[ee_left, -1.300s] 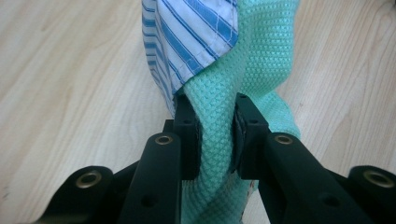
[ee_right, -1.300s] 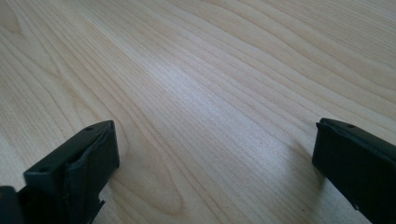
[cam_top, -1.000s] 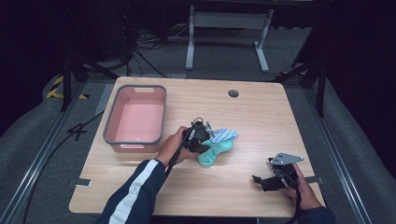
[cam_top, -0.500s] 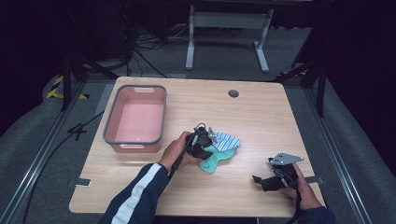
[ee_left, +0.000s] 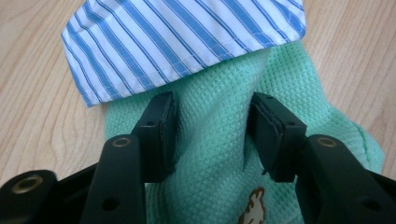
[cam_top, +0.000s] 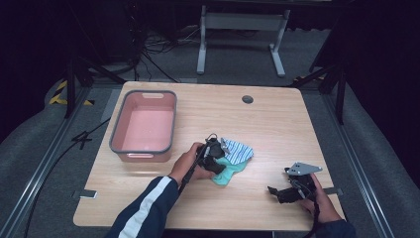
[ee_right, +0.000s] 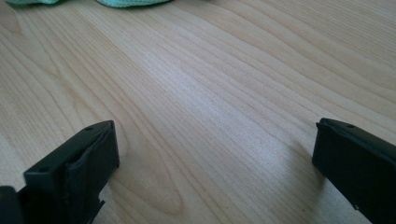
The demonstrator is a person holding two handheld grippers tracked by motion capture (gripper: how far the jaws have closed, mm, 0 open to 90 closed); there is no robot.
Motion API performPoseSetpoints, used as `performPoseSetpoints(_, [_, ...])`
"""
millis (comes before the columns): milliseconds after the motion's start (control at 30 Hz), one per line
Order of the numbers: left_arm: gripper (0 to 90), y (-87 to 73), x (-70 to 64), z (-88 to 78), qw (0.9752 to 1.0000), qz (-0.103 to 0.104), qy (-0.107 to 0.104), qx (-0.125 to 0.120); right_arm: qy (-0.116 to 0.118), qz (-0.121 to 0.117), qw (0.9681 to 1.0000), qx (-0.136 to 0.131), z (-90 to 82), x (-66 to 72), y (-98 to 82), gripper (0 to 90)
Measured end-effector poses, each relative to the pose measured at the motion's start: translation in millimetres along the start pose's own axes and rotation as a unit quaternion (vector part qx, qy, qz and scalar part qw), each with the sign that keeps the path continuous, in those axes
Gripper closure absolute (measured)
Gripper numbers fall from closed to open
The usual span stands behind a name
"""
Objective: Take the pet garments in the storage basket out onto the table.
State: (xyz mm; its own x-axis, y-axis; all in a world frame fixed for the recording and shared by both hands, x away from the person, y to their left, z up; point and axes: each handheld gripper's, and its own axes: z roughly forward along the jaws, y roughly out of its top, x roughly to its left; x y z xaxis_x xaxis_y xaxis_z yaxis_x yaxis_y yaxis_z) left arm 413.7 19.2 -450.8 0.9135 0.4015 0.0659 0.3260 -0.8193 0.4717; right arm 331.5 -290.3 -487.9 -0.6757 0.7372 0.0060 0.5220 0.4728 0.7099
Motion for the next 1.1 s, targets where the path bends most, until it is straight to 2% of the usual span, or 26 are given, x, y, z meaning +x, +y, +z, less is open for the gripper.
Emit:
performPoseSetpoints(167, [40.5, 1.8, 0.0, -3.0, 1.0, -0.001, 0.008, 0.005, 0.0, 0.0, 1.0, 0.0, 0.0, 0.0, 0.0, 0.7])
performPoseSetpoints(400, [29.3, 0.7, 3.0, -11.1, 0.9998, -0.012, 0.013, -0.007, 0.0, 0.0, 1.0, 0.0, 0.0, 0.0, 0.0, 0.7])
performPoseSetpoints(633, [25.1, -1.1, 5.1, -21.8, 0.9996, -0.013, 0.021, -0.013, 0.0, 0.0, 1.0, 0.0, 0.0, 0.0, 0.0, 0.8])
performPoseSetpoints(733, [21.8, -1.4, 4.8, -26.0, 0.9997, 0.003, 0.021, -0.01, 0.0, 0.0, 1.0, 0.0, -0.1, 0.1, -0.1, 0.8])
performPoseSetpoints(900, [21.7, -2.6, 4.3, -32.3, 0.9997, 0.005, 0.02, -0.012, 0.0, 0.0, 1.0, 0.0, -0.2, 0.1, -0.2, 0.8])
performPoseSetpoints(1100, [21.8, -5.5, 3.3, -43.8, 0.9994, 0.021, 0.026, -0.01, 0.0, 0.0, 1.0, 0.0, -0.2, 0.1, -0.2, 0.8])
